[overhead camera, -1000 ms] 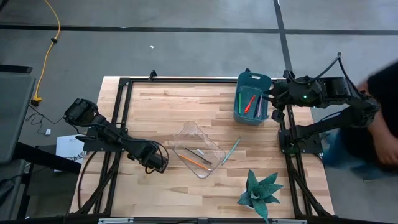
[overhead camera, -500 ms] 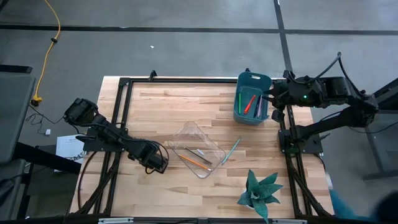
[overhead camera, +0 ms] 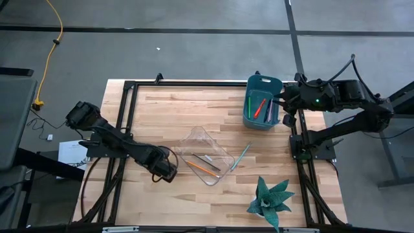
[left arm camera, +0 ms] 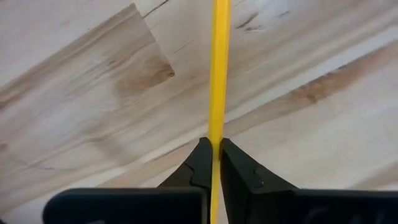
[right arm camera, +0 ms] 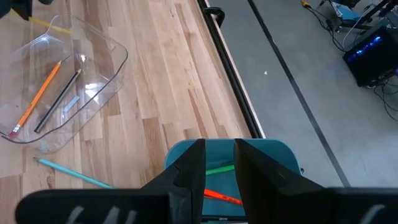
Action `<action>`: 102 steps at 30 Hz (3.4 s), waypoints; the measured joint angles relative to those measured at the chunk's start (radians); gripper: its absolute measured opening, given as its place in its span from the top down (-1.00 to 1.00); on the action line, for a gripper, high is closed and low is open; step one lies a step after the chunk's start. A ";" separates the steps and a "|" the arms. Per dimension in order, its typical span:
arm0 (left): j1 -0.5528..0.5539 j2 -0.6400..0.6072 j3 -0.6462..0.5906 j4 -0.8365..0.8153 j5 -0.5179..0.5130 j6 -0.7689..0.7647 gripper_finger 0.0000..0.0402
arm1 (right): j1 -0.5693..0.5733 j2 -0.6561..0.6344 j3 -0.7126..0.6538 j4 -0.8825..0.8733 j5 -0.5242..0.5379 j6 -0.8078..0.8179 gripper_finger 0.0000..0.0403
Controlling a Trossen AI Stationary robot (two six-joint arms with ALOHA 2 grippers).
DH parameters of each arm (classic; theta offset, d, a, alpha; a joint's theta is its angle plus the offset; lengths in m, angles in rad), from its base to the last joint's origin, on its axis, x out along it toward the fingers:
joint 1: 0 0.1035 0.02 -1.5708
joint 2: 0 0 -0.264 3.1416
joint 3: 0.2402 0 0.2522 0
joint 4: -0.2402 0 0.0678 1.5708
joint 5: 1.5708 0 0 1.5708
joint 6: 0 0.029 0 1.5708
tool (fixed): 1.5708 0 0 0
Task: Sort pens & pencils
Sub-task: Put the yellow pencil into the transparent bin
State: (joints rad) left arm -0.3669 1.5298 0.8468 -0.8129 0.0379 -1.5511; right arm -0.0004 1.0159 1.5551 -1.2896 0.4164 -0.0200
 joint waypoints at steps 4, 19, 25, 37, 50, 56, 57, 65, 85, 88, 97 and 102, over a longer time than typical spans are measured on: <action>0.000 -0.001 0.052 -0.049 -0.005 0.037 0.93 | 0.000 0.000 0.000 0.000 0.000 -0.007 0.63; -0.053 -0.002 0.261 -0.289 0.023 0.159 0.94 | 0.000 0.000 0.000 0.000 0.000 -0.015 0.63; -0.074 -0.002 0.346 -0.290 -0.065 0.159 0.92 | 0.000 0.000 0.000 0.002 0.000 -0.031 0.63; 0.062 -0.003 0.418 -0.133 -0.262 0.220 0.93 | 0.000 0.000 0.000 0.023 0.000 -0.038 0.63; 0.244 0.049 0.420 0.079 -0.212 0.389 0.92 | 0.000 -0.002 0.000 0.018 0.000 -0.038 0.63; 0.285 0.069 0.416 0.113 -0.198 0.448 0.92 | 0.000 -0.002 0.000 0.017 0.000 -0.042 0.63; 0.291 0.075 0.417 0.129 -0.192 0.459 0.92 | 0.000 -0.002 0.000 0.017 0.000 -0.045 0.63; 0.310 0.107 0.418 0.141 -0.159 0.607 0.92 | 0.000 -0.002 0.000 0.016 0.000 -0.049 0.63; 0.430 0.113 0.497 0.017 -0.112 1.298 0.92 | 0.000 -0.002 0.000 0.025 0.000 0.022 0.63; 0.441 0.113 0.503 -0.011 -0.095 1.411 0.92 | 0.000 -0.002 0.000 0.039 0.001 0.036 0.63; 0.442 0.113 0.504 -0.040 -0.082 1.672 0.92 | 0.000 -0.001 0.000 0.042 0.089 0.129 0.63; 0.439 0.114 0.504 -0.049 -0.081 1.793 0.92 | 0.000 0.001 0.000 0.043 0.107 0.204 0.63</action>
State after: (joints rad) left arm 0.0719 1.6441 1.3506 -0.8616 -0.0429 0.2420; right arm -0.0002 1.0164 1.5555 -1.2469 0.5232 0.1845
